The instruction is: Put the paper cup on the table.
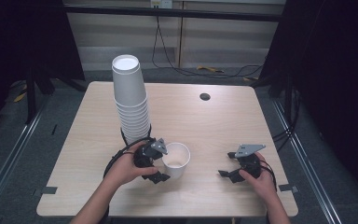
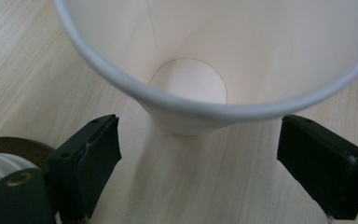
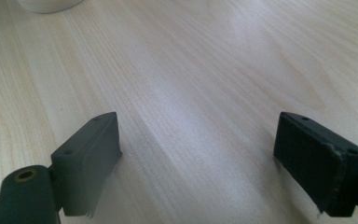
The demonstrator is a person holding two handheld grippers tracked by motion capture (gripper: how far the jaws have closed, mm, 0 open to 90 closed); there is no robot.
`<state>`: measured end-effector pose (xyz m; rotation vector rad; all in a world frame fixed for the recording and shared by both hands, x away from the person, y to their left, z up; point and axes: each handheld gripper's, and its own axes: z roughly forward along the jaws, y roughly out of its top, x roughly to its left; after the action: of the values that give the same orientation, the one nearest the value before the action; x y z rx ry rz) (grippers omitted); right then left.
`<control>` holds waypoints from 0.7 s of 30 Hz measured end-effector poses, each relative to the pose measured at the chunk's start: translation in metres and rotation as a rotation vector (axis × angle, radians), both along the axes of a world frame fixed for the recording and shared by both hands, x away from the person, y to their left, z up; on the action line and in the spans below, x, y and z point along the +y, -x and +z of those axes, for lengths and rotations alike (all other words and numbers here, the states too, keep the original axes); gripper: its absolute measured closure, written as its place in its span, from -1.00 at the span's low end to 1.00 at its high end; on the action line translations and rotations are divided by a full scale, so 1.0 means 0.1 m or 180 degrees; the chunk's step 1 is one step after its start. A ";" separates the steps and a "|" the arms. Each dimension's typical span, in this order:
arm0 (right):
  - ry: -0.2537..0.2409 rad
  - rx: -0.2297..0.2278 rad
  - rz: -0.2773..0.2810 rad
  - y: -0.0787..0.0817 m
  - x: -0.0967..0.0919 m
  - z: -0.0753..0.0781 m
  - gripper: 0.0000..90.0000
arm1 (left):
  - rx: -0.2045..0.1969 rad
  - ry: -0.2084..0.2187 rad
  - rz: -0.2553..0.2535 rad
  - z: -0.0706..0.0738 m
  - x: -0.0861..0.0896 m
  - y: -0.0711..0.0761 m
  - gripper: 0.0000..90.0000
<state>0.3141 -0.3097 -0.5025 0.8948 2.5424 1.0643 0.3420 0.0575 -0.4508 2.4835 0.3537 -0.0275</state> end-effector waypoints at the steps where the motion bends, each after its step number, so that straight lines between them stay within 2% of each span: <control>1: -0.0002 0.0000 -0.0003 0.00 0.00 0.00 -0.69 | -0.0010 0.0004 -0.0002 -0.01 0.02 0.01 -0.71; 3: -0.0001 0.0000 -0.0003 0.00 0.00 0.00 -0.69 | -0.0002 -0.0010 -0.0026 -0.02 0.05 0.01 -0.70; 13: -0.0002 0.0001 -0.0004 0.00 0.00 0.00 -0.69 | 0.0015 -0.0003 0.0087 -0.12 0.26 0.04 -0.67; 15: -0.0002 0.0001 -0.0003 0.00 0.00 0.00 -0.69 | 0.0007 0.0009 0.0081 -0.14 0.30 0.04 -0.67; 18: 0.0000 0.0000 0.0000 0.00 0.00 0.00 -0.69 | 0.0044 0.0076 0.0158 -0.16 0.36 0.05 -0.67; 21: -0.0002 0.0001 -0.0004 0.00 0.00 0.00 -0.69 | -0.0005 0.0048 0.0130 -0.16 0.42 0.03 -0.67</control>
<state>0.3141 -0.3097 -0.5024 0.8966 2.5417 1.0647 0.3387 0.0995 -0.4673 2.4605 0.4022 -0.0115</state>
